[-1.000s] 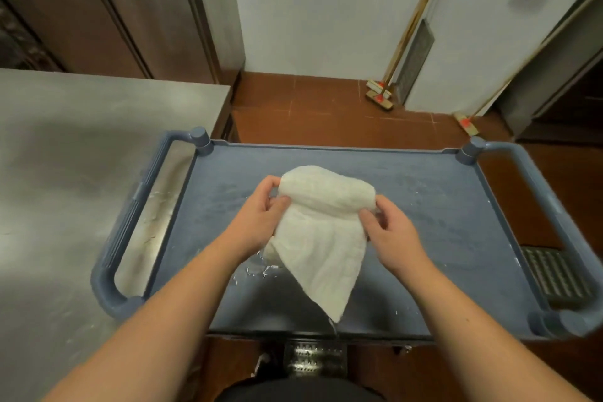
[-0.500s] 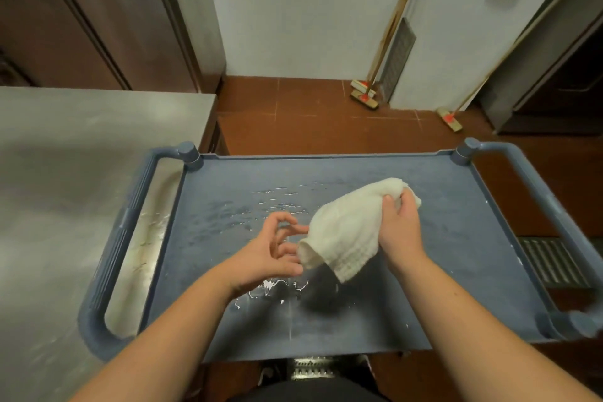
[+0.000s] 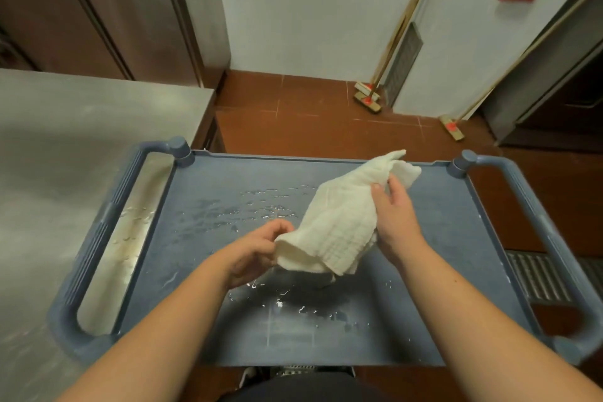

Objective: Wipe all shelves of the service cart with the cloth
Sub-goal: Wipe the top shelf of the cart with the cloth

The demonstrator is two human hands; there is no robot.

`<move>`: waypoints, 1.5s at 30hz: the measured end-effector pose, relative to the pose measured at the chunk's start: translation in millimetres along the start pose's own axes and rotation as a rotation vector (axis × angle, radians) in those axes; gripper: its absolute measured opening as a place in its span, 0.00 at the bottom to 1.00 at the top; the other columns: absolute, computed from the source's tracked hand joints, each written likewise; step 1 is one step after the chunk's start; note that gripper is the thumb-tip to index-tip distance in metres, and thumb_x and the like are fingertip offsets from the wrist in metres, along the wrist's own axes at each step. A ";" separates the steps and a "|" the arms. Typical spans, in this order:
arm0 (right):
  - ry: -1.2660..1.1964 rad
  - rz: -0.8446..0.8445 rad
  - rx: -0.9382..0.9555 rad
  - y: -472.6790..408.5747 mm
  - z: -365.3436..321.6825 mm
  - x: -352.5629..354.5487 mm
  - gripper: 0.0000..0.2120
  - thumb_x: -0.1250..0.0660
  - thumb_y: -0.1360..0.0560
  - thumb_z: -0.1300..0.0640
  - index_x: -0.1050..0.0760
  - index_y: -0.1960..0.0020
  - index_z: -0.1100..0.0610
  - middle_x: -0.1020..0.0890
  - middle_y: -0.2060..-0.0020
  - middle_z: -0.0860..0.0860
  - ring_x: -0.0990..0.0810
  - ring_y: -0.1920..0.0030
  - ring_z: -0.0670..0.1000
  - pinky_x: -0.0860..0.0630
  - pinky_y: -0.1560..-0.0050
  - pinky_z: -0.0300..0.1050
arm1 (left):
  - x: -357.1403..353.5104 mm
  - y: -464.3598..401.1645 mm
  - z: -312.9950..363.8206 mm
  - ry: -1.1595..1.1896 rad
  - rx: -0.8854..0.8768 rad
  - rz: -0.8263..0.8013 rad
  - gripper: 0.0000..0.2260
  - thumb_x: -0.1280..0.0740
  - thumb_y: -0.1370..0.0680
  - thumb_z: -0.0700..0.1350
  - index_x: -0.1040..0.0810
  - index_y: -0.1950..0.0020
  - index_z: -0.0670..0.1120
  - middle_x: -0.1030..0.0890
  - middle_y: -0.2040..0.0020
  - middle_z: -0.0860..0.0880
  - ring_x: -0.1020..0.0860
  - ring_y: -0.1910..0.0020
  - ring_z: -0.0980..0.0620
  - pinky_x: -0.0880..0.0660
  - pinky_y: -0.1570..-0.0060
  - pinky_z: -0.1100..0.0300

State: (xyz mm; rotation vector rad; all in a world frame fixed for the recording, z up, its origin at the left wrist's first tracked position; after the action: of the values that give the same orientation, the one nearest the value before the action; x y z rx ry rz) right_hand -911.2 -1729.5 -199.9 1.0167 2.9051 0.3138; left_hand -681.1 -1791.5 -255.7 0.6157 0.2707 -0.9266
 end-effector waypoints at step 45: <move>0.436 -0.015 0.346 15.5 9.6 57.7 0.24 0.39 0.26 0.77 0.15 0.52 0.51 0.17 0.48 0.42 0.21 0.49 0.36 0.24 0.44 0.33 | -51.2 -57.7 87.6 -0.728 -0.129 0.312 0.20 0.50 0.27 0.27 0.21 0.62 0.41 0.22 0.54 0.42 0.24 0.57 0.43 0.21 0.59 0.51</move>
State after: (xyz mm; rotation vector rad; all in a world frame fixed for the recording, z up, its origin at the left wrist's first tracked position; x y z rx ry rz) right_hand -945.9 -1680.2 -204.9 1.0833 3.4483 0.0276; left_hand -761.3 -1836.0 -183.5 0.1643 -0.4060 -0.7665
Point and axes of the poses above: each hand's wrist, its own y-axis away from the middle knuckle, its own x-axis out of the back of the hand, z = x × y, the point moved 5 cm from there along -y, towards the middle knuckle
